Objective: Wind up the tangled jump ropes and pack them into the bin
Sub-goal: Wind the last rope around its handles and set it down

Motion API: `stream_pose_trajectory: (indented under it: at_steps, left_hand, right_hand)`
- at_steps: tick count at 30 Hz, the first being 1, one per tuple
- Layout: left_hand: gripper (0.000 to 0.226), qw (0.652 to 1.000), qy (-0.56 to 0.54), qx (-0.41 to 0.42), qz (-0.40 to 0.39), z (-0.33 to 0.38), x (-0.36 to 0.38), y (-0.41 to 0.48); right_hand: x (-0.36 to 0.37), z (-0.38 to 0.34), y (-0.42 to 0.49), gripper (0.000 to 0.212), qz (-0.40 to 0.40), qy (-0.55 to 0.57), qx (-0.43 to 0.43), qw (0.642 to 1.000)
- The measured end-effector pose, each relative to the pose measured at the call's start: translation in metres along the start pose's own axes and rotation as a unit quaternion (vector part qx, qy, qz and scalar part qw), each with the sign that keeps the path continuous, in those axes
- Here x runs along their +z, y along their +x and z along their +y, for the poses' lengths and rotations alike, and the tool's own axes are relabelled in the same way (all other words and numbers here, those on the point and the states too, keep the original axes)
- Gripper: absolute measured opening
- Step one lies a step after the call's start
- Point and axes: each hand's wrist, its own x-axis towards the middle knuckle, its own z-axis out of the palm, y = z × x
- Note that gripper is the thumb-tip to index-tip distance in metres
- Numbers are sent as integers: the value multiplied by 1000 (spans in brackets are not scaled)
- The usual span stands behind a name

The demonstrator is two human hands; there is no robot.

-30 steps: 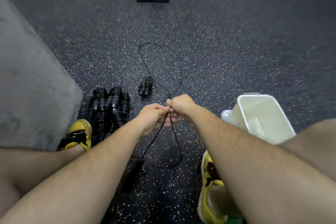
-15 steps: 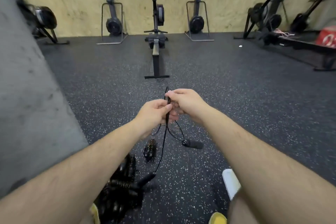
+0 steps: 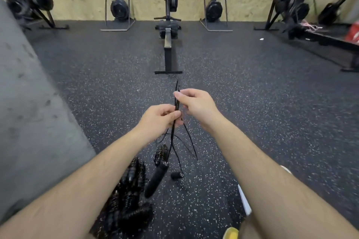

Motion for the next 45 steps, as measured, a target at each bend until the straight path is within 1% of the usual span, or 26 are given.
stream_pose_trajectory:
  at_steps: [2, 5, 6, 8, 9, 11, 13, 15, 17, 19, 21, 22, 23, 24, 25, 27, 30, 33, 36, 40, 45]
  left_hand:
    - [16, 1000, 9, 12, 22, 1, -9, 2]
    - [21, 996, 42, 42, 67, 1, -22, 8]
    - [22, 995, 45, 42, 80, 0, -25, 10]
    - [20, 995, 9, 28, 91, 0, -30, 13]
    - [19, 996, -14, 21, 90, 0, -32, 15]
    - [20, 996, -37, 10, 82, 1, -34, 18]
    - [21, 996, -44, 3, 80, 0, -37, 19]
    - [17, 996, -32, 0, 82, -6, -41, 21]
    - [20, 998, -9, -9, 66, -17, -42, 19]
    - [23, 999, 15, -40, 16, -29, -42, 15]
    - [24, 993, 60, -78, -63, -41, -36, 9]
    - [25, 986, 110, -81, -94, -46, -32, 6]
    - [22, 977, 166, -76, -108, -50, -30, 4]
    - [17, 970, 208, -69, -105, -51, -26, 2]
    - [16, 968, 223, -68, -90, -52, -24, 2]
    - [19, 975, 200, -72, -62, -51, -21, 2]
    - [24, 985, 164, -48, -32, -45, -17, 5]
    - [32, 985, 174, -17, -7, -38, -12, 8]
    - [38, 981, 192, 5, 12, -33, -8, 12]
    - [32, 977, 209, 7, 42, -32, -6, 19]
    - [28, 985, 151, 10, 77, -26, -13, 26]
  right_hand:
    - [4, 0, 4, 17, -45, -6, 18, 999]
    - [4, 1, 3, 35, -116, -67, 63, 989]
    - [4, 3, 0, 36, -151, -100, 72, 981]
    - [10, 11, -4, 25, -207, -161, 67, 963]
    - [14, 18, -3, 19, -212, -183, 51, 959]
    - [23, 26, 1, 14, -177, -201, 21, 963]
    - [28, 30, 6, 18, -137, -211, 1, 968]
    - [30, 34, 10, 20, -116, -192, -10, 974]
    - [29, 36, 15, 16, -90, -151, -15, 984]
    - [28, 35, 17, 15, -66, -131, -26, 989]
    - [26, 33, 18, 19, -57, -111, -27, 992]
    - [26, 31, 18, 21, -57, -93, -23, 994]
    - [26, 30, 18, 23, -57, -79, -21, 995]
    - [27, 29, 18, 23, -59, -70, -21, 996]
    - [27, 28, 19, 23, -61, -64, -22, 996]
    - [27, 26, 19, 19, -62, -42, -20, 997]
    - [25, 22, 23, 13, -50, -24, -24, 998]
    - [20, 19, 29, 15, -33, -7, -30, 999]
    - [13, 19, 33, 10, -29, 8, -31, 999]
    - [8, 23, 37, 7, -26, -16, -27, 999]
    - [14, 30, 38, 11, -62, -96, -16, 993]
